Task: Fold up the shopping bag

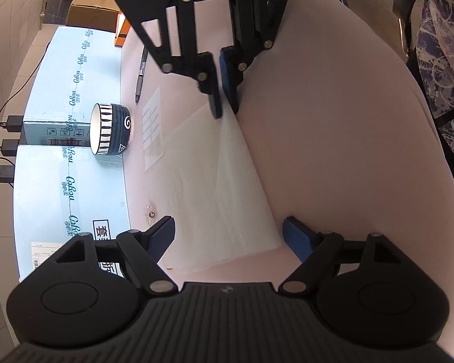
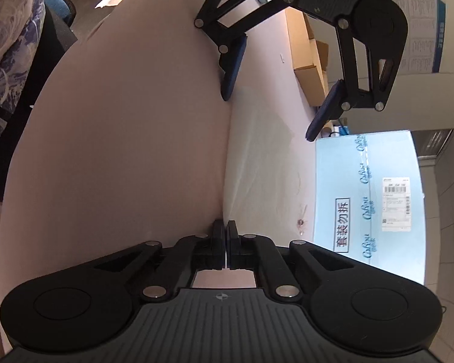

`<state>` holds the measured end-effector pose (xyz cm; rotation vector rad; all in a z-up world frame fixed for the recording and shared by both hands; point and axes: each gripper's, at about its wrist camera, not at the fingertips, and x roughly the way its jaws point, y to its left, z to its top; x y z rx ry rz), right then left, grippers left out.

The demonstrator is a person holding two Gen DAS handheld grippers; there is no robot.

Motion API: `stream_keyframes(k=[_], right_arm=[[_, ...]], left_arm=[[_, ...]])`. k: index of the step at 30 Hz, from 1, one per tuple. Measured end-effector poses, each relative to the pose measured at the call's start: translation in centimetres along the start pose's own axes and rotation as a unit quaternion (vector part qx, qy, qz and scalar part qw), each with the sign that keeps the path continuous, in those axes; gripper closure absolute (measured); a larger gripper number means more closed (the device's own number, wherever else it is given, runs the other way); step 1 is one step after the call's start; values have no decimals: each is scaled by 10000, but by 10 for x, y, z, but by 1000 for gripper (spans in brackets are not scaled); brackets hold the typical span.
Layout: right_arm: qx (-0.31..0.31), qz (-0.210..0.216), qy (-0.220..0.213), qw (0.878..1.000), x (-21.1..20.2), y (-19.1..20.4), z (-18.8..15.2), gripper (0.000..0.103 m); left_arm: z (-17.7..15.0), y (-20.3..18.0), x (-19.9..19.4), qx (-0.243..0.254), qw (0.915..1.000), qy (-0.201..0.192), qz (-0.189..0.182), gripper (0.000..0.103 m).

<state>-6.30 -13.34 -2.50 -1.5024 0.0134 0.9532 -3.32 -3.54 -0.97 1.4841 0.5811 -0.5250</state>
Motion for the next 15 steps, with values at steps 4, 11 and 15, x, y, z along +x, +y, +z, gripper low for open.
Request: stream_keyframes(k=[4,11,15], right_arm=[[629,213,-40,9978,-3,-15,-1,100],[1650,639,-166,9841,-19,-47,0,100],[2142,760,-243,9735,-25,-64,-3,100]], left_arm=[[0,-1,-2,73,9996,-49,-252,51],[-3,1,-10,-53,9993,-231,-272,57],[1,1,-16,-151,9989,-368,-256,56]])
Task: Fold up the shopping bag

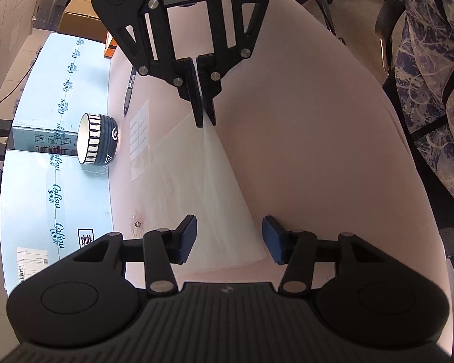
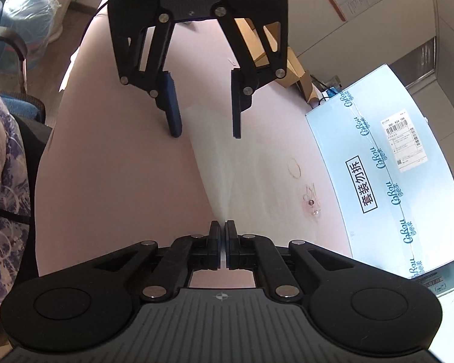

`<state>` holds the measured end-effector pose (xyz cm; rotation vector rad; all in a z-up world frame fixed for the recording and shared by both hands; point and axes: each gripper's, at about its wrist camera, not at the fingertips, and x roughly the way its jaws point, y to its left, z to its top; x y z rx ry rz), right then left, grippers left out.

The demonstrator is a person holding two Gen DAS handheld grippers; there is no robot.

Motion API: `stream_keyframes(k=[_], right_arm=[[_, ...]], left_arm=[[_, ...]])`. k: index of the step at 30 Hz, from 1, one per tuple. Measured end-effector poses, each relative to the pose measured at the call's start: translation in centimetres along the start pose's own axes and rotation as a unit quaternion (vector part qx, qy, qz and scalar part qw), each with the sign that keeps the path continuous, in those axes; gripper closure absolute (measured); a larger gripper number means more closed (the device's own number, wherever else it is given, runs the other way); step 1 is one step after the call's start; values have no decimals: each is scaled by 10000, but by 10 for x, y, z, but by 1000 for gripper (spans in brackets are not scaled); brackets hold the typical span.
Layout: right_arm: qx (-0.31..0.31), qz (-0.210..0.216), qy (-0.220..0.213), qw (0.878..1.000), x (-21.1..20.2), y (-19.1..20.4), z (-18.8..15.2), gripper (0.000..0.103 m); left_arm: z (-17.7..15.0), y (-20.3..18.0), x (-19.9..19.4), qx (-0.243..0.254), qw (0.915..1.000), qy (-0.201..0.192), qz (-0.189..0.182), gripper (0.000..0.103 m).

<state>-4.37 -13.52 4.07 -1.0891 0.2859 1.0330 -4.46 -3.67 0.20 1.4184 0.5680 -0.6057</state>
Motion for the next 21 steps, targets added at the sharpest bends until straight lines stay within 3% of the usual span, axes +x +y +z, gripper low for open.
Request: stream_keyframes(k=[2,4,5,6,11,17,21], right_arm=[[149,-1,-57,9999,-4,-5,0,100],[264,-14,-100,9996,-7,-10,0,100],[307,-8,-115,9995,-9,-12,0,100],[324,-2,-123,9994,-9,-13,0,100],[388,224,-128,9989,-11,-6,-3,100],[1107,1165,-200,9868,-12,-15,-3,100],[1807,1699,-257,9684,-12,-26,-6,100]], left_arm=[[2,0,0,8,10000,-20,22,57],[2,-1,3,14,9999,94,62,71],[2,-2,2,9,9999,124,83,84],[1,-2,2,-48,9998,156,93,89],[-1,4,2,-359,9991,197,-72,95],[-1,13,-12,-832,9907,315,-1032,96],[-5,26,-28,-1184,9706,200,-2085,94]])
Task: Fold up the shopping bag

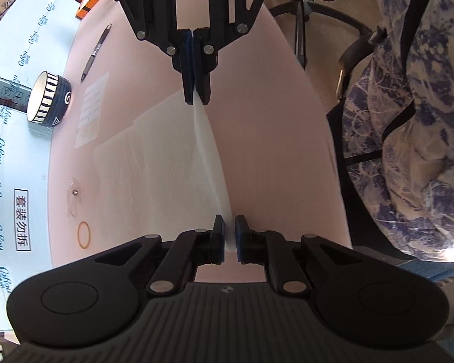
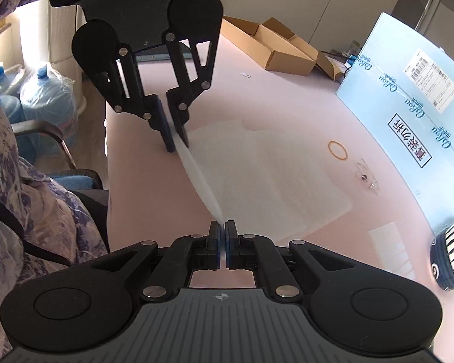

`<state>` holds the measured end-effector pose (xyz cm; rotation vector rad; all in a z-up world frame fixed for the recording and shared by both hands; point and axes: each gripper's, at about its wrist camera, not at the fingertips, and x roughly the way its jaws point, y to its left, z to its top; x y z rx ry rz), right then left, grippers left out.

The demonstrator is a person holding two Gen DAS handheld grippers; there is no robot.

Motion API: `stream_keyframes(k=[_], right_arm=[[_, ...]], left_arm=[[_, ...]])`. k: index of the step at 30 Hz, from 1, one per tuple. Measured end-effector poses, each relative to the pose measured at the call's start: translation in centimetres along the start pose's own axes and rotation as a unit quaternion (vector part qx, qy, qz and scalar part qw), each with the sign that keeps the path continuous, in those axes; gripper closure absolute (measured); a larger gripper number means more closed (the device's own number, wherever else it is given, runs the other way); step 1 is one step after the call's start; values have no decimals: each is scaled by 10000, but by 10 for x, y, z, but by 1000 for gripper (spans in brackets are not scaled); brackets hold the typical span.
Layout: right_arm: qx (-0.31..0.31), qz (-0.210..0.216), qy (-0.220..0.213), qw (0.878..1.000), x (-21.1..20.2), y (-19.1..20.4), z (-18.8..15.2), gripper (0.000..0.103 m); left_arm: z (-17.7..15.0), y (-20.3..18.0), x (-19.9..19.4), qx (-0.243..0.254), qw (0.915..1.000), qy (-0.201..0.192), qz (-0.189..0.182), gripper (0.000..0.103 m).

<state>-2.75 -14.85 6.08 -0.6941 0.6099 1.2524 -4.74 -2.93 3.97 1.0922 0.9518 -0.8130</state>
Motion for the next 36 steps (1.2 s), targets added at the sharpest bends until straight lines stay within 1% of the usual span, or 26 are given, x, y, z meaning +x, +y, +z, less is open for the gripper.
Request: stream_keyframes(k=[2,4,8,12,15,17,20,21,22,23,24,26,27,28,29,30,31,32,33,34,35,36], right_arm=[[512,331,-76,9981,1,-12,1,100],[810,479,-58,9955,5,-22,5,100],[1399,707,-85,9876,10,-35,6,100],[1692,816,-4,9822,11,-43,2,99],[1811,840,38,9799,11,-49,-1,99],[1757,799,41,9812,13,-50,0,95],[1698,792,28,9823,15,-49,1,94],[1677,791,18,9827,17,-49,0,94],[1612,769,5,9839,17,-48,0,94],[1547,746,-7,9851,17,-47,-1,94],[1469,707,-20,9866,16,-44,0,94],[1326,651,-41,9890,16,-40,-1,94],[1301,636,-47,9894,17,-40,-2,94],[1244,607,-55,9904,17,-38,-2,94],[1188,579,-64,9912,17,-36,-2,93],[1155,547,-77,9918,17,-34,-3,93],[1079,499,-106,9928,17,-32,-3,93],[1004,451,-136,9938,17,-29,-4,93],[922,399,-166,9948,17,-26,-5,91],[756,297,-207,9965,18,-22,-5,90],[661,209,-230,9973,18,-20,-5,85],[611,91,-244,9978,19,-17,-5,82]], left_arm=[[-2,9,-5,-252,9991,-47,-350,94],[-5,20,-7,-473,9973,-165,-537,94],[-17,43,-3,-986,9898,-287,-988,94],[-30,61,2,-1353,9808,-361,-1359,94],[-35,71,10,-1487,9775,-316,-1459,93],[-38,76,11,-1567,9750,-367,-1534,92],[-41,78,11,-1574,9735,-437,-1599,90],[-43,79,11,-1589,9734,-455,-1589,87],[-45,78,10,-1612,9740,-465,-1523,85],[-47,77,8,-1637,9747,-473,-1450,77],[-51,73,5,-1701,9757,-485,-1294,70],[-62,69,-4,-1934,9735,-620,-1048,67],[-70,65,-14,-2193,9678,-841,-901,67],[-79,62,-25,-2470,9600,-1083,-748,67],[-85,60,-34,-2821,9467,-1422,-631,65],[-92,59,-43,-3176,9301,-1772,-518,64],[-99,53,-53,-3677,9020,-2239,-322,63],[-101,49,-58,-4030,8808,-2481,-115,63],[-99,43,-62,-4476,8514,-2729,171,63],[-95,41,-62,-4755,8317,-2851,311,63],[-91,39,-62,-5004,8128,-2953,429,65],[-81,34,-56,-5174,8025,-2931,490,65]])
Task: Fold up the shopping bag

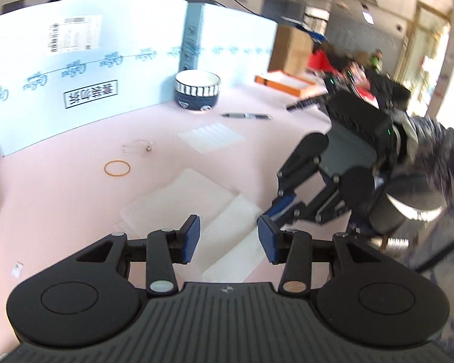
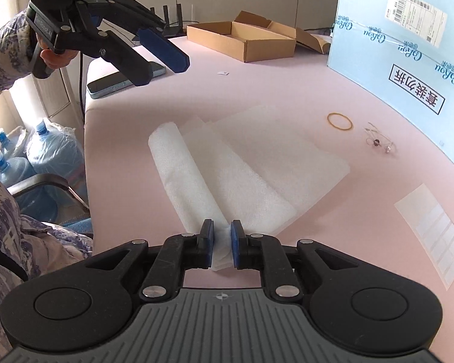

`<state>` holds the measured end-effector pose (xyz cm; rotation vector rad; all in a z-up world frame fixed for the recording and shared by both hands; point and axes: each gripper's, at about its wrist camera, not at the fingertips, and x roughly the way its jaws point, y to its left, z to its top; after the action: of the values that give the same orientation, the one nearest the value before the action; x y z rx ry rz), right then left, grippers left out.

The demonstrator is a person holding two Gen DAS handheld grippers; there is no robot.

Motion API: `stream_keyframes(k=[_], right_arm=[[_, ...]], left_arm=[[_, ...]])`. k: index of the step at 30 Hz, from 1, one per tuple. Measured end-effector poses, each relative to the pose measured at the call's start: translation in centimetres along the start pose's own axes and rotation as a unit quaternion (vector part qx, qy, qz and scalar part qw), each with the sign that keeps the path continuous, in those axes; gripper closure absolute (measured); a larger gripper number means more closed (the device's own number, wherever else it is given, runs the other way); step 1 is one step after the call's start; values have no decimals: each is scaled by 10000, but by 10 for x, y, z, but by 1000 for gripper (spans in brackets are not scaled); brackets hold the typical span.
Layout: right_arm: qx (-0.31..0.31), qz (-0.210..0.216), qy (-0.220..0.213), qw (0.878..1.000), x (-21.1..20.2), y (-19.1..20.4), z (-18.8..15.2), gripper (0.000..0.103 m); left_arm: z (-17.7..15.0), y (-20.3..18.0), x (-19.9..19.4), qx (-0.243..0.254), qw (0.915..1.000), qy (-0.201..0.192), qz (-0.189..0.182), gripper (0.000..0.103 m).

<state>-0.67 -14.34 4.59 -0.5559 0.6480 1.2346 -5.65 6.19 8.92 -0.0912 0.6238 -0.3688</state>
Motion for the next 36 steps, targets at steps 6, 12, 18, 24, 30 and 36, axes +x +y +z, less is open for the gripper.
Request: stream_keyframes(k=[6,12,18,24,30,36], right_arm=[[92,-200,-162,9996,0,0,-7,78],[-546,-688,-302,9957,2,17,-10,74],[-1007,-1364,-373,9848,1,25,-15,73],[-1454,-1634,-717,9731,-30,31,-25,73],[-2694,-1822,-132,9456,-25,69,-33,74],[-3776,-2027,114,9034,-3,84,-45,74]], left_arm=[[-22,-35,47,396,9984,247,319,73],[-43,-21,65,366,9933,391,1029,76],[-49,-12,62,340,9915,502,1151,74],[-48,-1,61,194,9937,558,950,74],[-37,14,63,-62,9946,839,600,74],[-34,17,65,-101,9941,963,488,75]])
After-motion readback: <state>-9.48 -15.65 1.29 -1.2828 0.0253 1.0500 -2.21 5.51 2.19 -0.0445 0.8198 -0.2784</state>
